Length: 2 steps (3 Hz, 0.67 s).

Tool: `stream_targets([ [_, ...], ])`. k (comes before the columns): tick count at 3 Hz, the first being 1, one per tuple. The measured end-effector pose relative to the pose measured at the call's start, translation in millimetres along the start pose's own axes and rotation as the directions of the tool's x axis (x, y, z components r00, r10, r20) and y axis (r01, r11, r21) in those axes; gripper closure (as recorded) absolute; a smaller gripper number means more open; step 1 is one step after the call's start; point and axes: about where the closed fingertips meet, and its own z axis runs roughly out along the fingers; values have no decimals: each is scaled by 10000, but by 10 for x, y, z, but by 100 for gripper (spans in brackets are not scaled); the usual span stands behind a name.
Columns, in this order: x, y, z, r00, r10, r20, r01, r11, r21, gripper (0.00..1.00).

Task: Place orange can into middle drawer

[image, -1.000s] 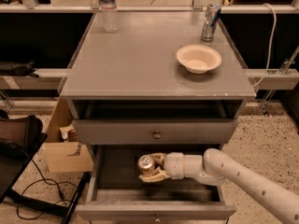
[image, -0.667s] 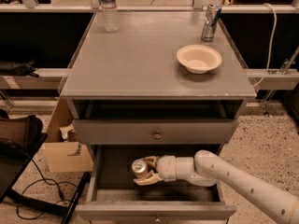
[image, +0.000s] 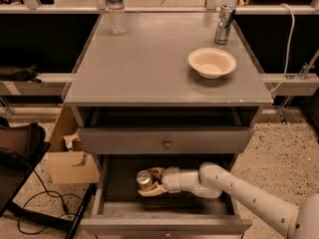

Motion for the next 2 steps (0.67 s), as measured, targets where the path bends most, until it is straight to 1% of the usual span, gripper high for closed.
stream_targets([
  [1,148,-62,88,9988,475,143,-474,9989,-53,92],
  [2,150,-72,90,9988,473,147,-472,9989,-38,73],
])
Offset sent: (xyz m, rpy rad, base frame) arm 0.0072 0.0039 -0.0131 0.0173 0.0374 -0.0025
